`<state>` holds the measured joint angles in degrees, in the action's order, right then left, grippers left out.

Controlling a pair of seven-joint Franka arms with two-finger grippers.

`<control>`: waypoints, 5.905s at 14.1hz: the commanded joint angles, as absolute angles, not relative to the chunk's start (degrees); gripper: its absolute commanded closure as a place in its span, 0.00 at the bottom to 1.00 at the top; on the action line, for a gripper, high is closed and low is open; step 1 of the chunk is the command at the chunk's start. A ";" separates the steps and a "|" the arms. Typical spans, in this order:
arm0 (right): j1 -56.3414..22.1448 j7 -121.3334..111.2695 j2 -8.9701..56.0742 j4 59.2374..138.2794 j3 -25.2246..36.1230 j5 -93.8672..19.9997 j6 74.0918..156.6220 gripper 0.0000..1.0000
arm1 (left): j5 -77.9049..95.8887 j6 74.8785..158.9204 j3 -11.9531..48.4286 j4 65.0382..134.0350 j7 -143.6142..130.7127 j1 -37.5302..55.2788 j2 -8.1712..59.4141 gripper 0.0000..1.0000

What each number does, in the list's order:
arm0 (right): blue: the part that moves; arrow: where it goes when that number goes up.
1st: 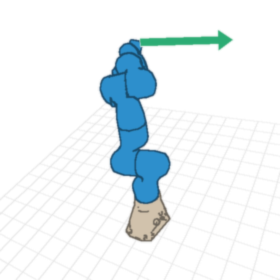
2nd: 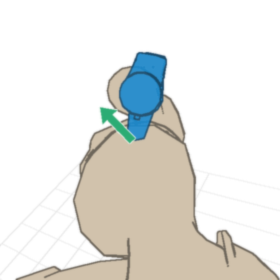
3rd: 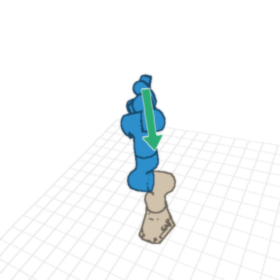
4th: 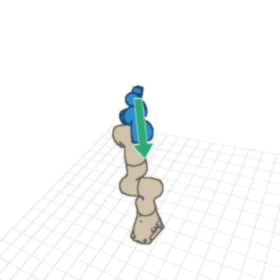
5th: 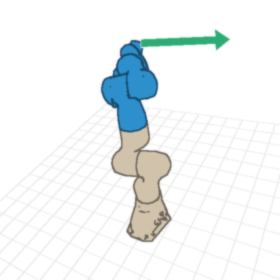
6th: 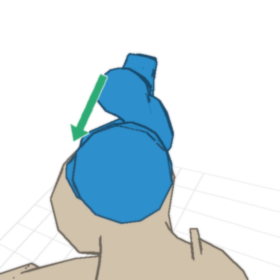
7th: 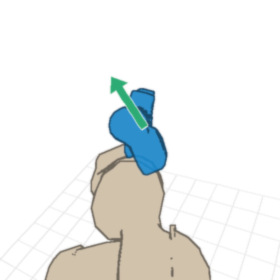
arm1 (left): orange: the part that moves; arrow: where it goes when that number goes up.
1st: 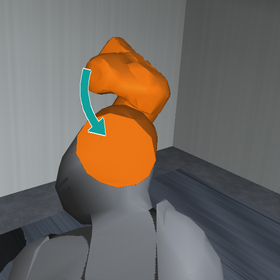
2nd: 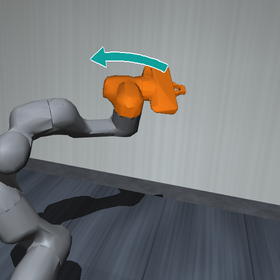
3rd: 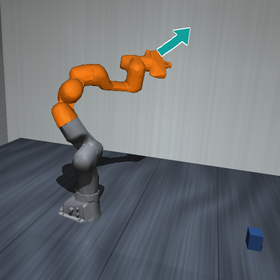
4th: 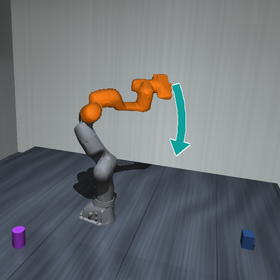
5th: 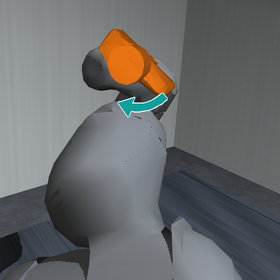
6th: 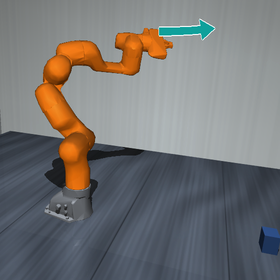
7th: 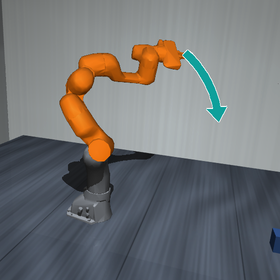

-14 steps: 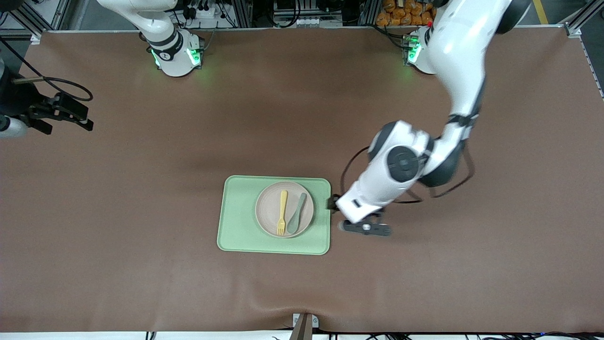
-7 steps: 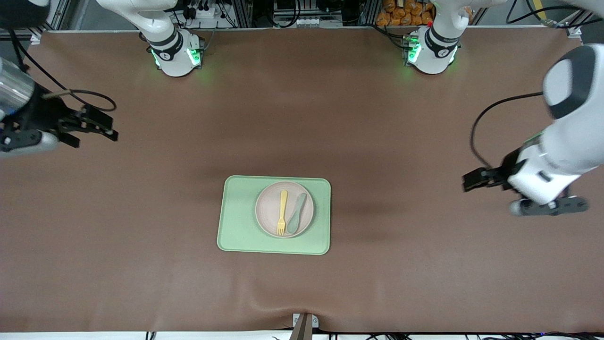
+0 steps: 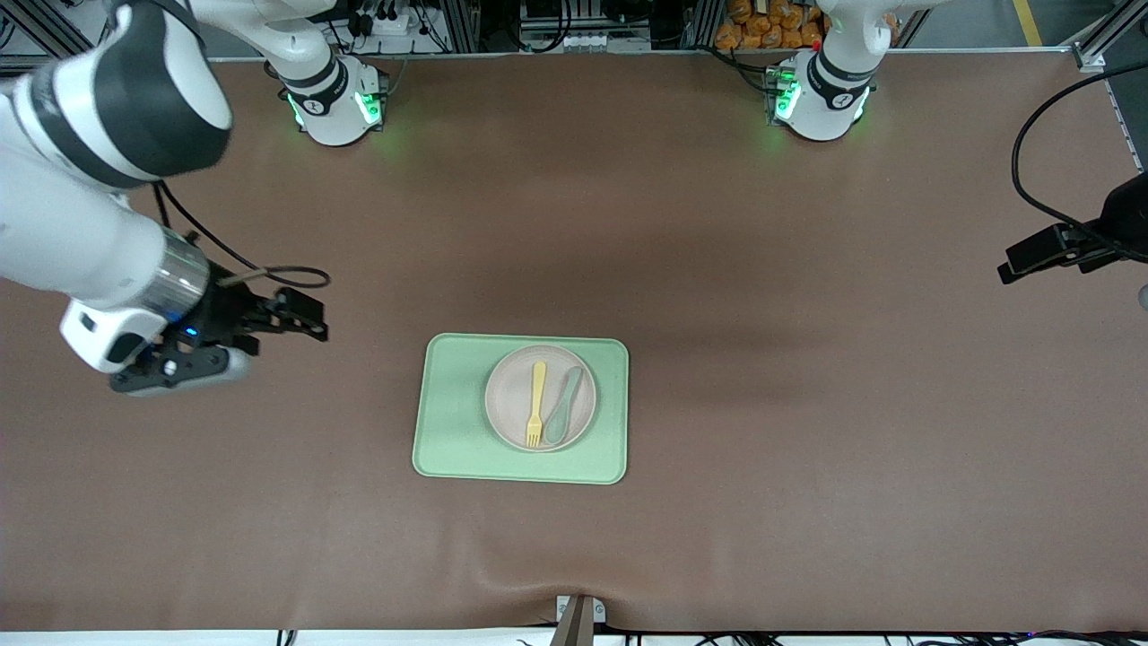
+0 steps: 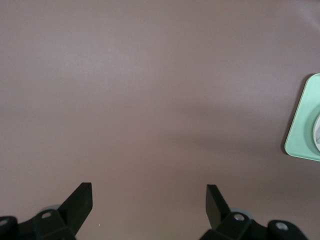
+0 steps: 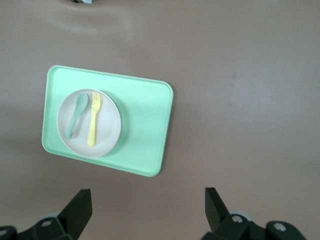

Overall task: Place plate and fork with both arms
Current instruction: 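Move the right gripper over the plate above the yellow fork, then grasp the yellow fork with the right gripper and lift it, then carry the fork beside the plate and lower it onto the tray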

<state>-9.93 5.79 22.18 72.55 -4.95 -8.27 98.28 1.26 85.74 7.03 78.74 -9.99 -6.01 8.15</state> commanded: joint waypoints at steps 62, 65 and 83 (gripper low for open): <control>-30.86 32.09 55.46 57.04 -0.18 3.08 114.52 1.00 | 0.26 88.51 2.20 89.21 -9.58 3.34 -0.53 0.00; -26.12 27.10 54.50 58.26 -0.26 2.99 114.09 0.99 | 0.26 88.51 2.28 89.21 -9.58 3.34 -0.44 0.00; -25.75 25.05 50.80 74.35 0.09 5.71 120.75 0.91 | 0.18 89.03 2.29 89.03 -9.76 3.52 -0.09 0.00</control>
<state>-26.21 24.87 53.12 69.97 0.35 4.14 118.82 0.04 88.25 2.16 88.18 -10.12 3.69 0.83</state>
